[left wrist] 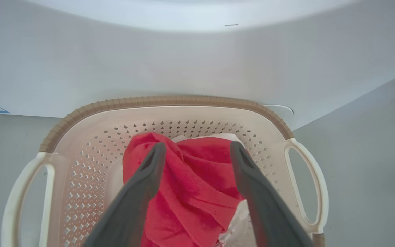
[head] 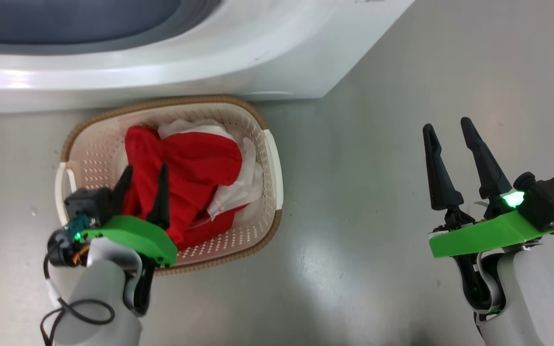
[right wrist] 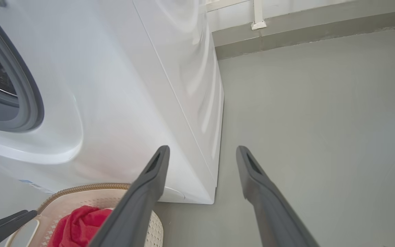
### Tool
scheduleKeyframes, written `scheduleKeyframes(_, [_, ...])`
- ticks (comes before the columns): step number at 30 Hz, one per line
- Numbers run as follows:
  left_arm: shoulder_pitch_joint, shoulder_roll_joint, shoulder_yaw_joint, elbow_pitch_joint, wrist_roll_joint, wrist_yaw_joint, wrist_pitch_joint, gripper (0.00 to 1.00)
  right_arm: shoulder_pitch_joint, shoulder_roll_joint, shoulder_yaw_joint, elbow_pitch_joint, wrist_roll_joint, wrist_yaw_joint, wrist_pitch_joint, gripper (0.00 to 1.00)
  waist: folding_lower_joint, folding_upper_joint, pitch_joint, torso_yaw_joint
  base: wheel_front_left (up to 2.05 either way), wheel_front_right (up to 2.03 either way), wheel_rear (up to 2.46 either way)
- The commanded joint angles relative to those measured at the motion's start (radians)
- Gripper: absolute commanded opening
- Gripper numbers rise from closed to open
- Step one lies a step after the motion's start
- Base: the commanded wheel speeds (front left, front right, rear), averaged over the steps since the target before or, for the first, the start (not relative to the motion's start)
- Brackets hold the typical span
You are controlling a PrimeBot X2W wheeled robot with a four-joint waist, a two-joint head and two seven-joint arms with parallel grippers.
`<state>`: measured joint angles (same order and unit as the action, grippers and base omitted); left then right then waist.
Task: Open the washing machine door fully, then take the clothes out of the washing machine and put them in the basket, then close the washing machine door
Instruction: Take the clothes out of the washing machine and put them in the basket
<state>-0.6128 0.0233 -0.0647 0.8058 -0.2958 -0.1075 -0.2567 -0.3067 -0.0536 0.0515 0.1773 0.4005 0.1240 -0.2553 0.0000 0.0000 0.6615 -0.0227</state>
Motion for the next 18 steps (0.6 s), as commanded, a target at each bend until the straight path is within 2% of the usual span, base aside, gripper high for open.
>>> scheduleKeyframes(1, [0.049, 0.027, 0.021, -0.023, -0.008, -0.006, -0.005, 1.0, 0.043, 0.003, 0.027, -0.017, -0.017, 0.007, -0.006, 1.0, 0.0, 0.0, -0.045, 0.009, 0.0, 0.0, 0.0])
scheduleKeyframes(18, [0.194, 0.027, 0.053, -0.169, 0.038, -0.013, -0.005, 1.0, 0.134, 0.003, 0.022, 0.021, -0.022, 0.007, -0.006, 1.0, 0.0, 0.0, -0.267, 0.039, 0.0, 0.0, 0.0])
